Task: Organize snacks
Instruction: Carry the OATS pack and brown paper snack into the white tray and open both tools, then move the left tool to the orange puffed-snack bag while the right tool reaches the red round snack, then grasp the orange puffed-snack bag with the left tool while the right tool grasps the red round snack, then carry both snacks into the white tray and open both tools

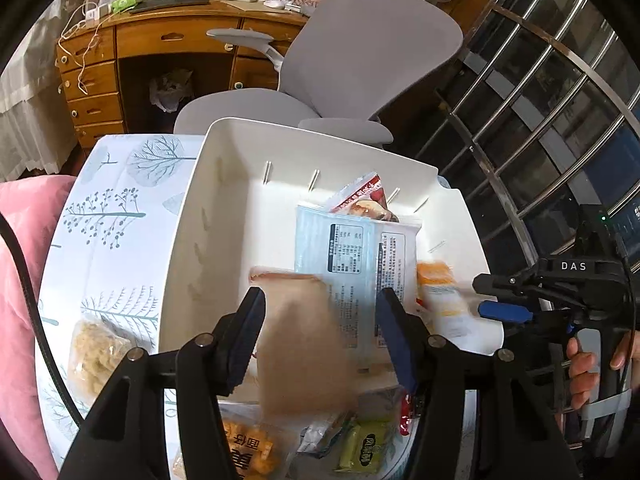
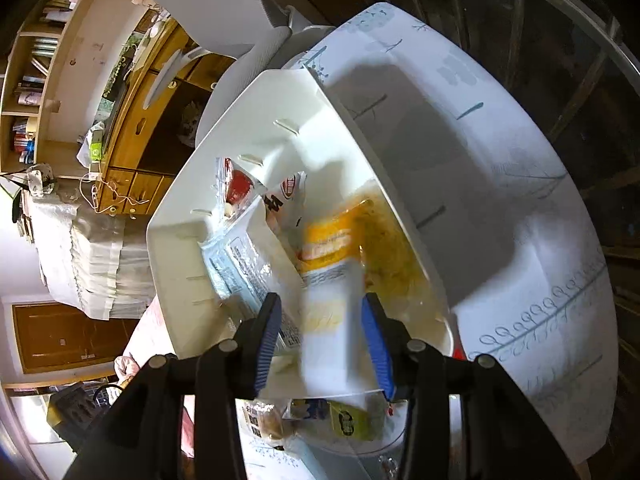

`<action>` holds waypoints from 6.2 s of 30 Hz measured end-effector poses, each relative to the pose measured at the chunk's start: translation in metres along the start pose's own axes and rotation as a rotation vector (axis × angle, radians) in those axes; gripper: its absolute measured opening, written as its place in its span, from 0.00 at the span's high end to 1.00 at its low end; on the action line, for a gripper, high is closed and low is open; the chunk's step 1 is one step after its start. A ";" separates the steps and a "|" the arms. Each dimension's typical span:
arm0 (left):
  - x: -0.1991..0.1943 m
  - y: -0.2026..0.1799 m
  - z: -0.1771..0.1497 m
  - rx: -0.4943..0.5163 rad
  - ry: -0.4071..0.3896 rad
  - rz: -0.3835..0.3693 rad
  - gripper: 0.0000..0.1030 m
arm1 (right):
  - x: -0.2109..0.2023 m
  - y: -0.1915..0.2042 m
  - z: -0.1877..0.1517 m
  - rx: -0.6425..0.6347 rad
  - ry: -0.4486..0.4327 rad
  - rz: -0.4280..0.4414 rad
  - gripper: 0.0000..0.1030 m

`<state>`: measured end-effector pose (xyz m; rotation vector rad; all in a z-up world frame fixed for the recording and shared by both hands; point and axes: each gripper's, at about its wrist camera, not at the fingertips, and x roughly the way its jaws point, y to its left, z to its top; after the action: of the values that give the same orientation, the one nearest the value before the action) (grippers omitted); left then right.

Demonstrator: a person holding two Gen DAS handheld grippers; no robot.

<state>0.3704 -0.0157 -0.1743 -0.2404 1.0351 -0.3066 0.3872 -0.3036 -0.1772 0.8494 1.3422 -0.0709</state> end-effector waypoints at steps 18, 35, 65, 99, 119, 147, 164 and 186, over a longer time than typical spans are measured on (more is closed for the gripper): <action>-0.039 0.006 -0.016 0.036 0.082 -0.004 0.24 | -0.038 0.005 -0.049 -0.008 -0.070 -0.010 0.45; -0.109 0.043 -0.078 0.126 0.178 -0.096 0.17 | -0.045 -0.020 -0.188 0.015 -0.167 -0.217 0.42; -0.020 0.052 -0.113 0.185 0.483 0.045 0.07 | 0.000 -0.063 -0.303 -0.242 -0.351 -0.427 0.29; 0.072 0.049 -0.098 0.096 0.578 0.238 0.16 | 0.040 -0.058 -0.253 -0.652 -0.198 -0.348 0.29; 0.018 0.067 -0.130 0.108 0.591 0.233 0.30 | 0.053 -0.056 -0.281 -0.633 -0.197 -0.421 0.43; -0.091 0.060 -0.059 0.251 0.558 0.158 0.30 | -0.004 0.018 -0.274 -0.542 -0.380 -0.387 0.45; -0.115 0.010 0.029 0.242 0.393 0.128 0.29 | -0.056 0.089 -0.192 -0.631 -0.513 -0.232 0.45; -0.030 -0.032 0.075 0.059 0.336 0.211 0.21 | -0.041 0.064 -0.080 -0.673 -0.419 -0.100 0.52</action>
<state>0.4171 -0.0307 -0.1022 -0.0241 1.3689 -0.1885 0.3425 -0.2295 -0.1088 0.1789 0.9160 0.1162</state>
